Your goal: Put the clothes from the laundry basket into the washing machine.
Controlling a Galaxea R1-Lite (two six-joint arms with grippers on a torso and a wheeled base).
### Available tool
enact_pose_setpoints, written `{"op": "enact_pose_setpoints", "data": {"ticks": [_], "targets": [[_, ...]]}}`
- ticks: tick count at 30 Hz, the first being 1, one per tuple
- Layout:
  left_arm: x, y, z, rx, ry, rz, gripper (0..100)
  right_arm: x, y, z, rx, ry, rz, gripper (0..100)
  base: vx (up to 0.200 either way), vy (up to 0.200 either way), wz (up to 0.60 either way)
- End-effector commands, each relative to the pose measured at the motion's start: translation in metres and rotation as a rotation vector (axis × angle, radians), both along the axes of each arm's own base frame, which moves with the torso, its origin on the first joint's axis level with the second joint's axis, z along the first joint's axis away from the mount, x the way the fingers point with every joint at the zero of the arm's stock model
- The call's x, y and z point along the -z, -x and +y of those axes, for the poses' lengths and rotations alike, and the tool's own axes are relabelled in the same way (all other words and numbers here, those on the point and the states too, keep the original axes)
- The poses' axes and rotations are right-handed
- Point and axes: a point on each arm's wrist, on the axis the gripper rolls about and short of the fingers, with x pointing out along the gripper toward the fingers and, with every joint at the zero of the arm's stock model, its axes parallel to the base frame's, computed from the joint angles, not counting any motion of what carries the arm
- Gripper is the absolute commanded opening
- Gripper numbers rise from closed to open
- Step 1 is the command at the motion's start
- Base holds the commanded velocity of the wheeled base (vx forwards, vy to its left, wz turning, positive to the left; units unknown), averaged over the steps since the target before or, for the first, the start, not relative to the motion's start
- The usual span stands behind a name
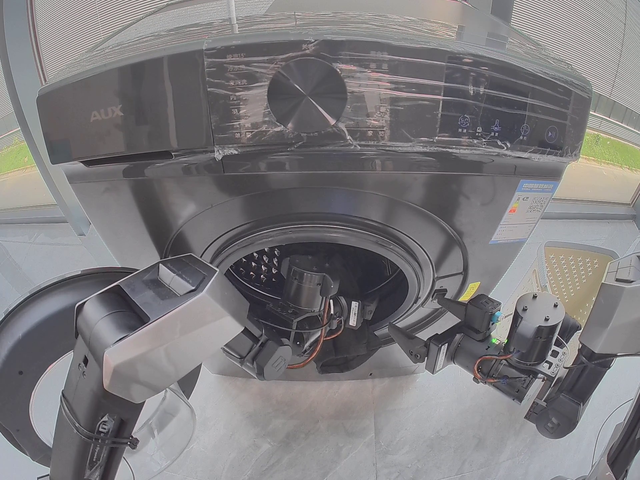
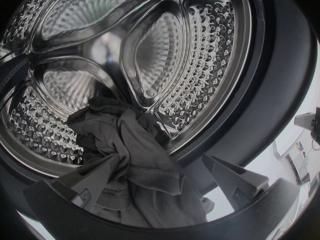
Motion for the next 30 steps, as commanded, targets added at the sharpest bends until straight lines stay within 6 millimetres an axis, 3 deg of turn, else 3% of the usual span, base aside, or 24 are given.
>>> {"op": "enact_pose_setpoints", "data": {"ticks": [1,7,14,15,22,27,30], "targets": [[0.009,0.004,0.0,0.007,-0.019,0.02,100,0.0,0.0,0.0,0.0,-0.001,0.001,100,0.0,0.0,0.0],[0.033,-0.004,0.009,-0.01,-0.065,0.039,100,0.0,0.0,0.0,0.0,-0.001,0.001,100,0.0,0.0,0.0],[0.045,-0.012,0.019,-0.032,-0.091,0.046,100,0.001,0.0,0.0,0.0,0.0,0.002,100,0.0,0.0,0.0],[0.045,-0.013,0.02,-0.032,-0.091,0.043,0,0.001,0.0,0.0,0.0,0.0,0.002,100,0.0,0.0,0.0],[0.027,-0.027,0.016,-0.062,-0.036,-0.026,0,0.001,0.0,0.0,0.0,0.0,0.002,100,0.0,0.0,0.0],[0.0,-0.053,0.02,-0.137,0.042,-0.135,0,0.0,0.0,0.0,0.0,-0.001,0.001,100,0.0,0.0,0.0],[-0.005,-0.066,0.023,-0.176,0.069,-0.184,0,0.001,0.0,0.001,-0.002,0.0,0.002,100,0.0,0.0,0.0]]}}
